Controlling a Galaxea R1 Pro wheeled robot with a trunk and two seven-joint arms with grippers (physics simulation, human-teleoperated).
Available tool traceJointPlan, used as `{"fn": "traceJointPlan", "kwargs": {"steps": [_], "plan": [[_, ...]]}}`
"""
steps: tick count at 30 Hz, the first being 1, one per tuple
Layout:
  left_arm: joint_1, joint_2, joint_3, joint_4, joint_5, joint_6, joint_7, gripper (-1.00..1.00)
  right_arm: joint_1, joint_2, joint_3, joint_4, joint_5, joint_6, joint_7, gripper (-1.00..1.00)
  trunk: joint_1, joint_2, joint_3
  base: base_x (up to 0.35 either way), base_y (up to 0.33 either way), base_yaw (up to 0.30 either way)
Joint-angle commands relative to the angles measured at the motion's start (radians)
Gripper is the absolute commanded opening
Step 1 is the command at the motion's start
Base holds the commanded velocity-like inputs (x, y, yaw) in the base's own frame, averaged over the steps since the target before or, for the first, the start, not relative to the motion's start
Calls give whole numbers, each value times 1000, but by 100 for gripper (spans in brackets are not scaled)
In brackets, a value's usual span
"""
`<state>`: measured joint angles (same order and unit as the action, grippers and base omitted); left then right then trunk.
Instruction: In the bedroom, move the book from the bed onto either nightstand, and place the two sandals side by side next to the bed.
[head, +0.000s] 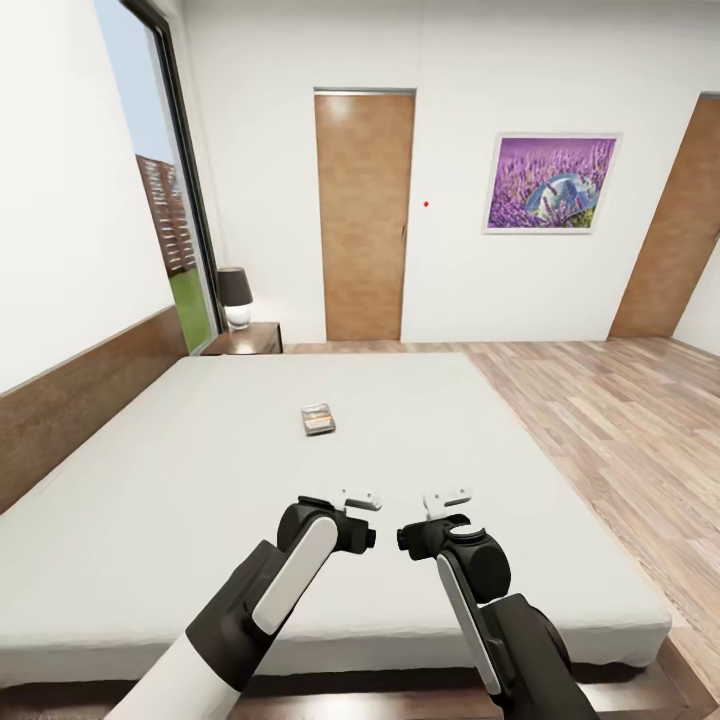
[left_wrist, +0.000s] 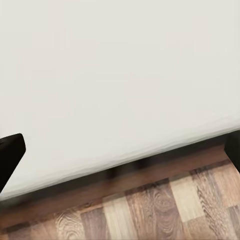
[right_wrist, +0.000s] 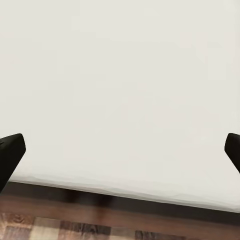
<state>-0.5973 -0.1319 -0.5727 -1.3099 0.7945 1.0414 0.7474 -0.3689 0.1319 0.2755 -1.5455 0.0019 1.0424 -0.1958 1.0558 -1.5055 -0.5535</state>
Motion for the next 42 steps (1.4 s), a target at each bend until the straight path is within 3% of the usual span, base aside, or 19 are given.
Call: {"fn": "traceJointPlan", "kwargs": {"steps": [1, 26, 42], "plan": [[-1, 0, -1, 0, 9, 2, 10, 100, -1, 0, 1, -1, 0, 5, -3, 100, 0, -1, -1, 0, 0, 25], [-1, 0, -1, 39, 13, -18, 10, 100, -1, 0, 3, -1, 0, 5, -4, 100, 0, -1, -2, 0, 6, 6], [-1, 1, -1, 38, 17, -20, 10, 100, -1, 1, 6, -1, 1, 5, -4, 100, 0, -1, -2, 0, 101, 0]]}}
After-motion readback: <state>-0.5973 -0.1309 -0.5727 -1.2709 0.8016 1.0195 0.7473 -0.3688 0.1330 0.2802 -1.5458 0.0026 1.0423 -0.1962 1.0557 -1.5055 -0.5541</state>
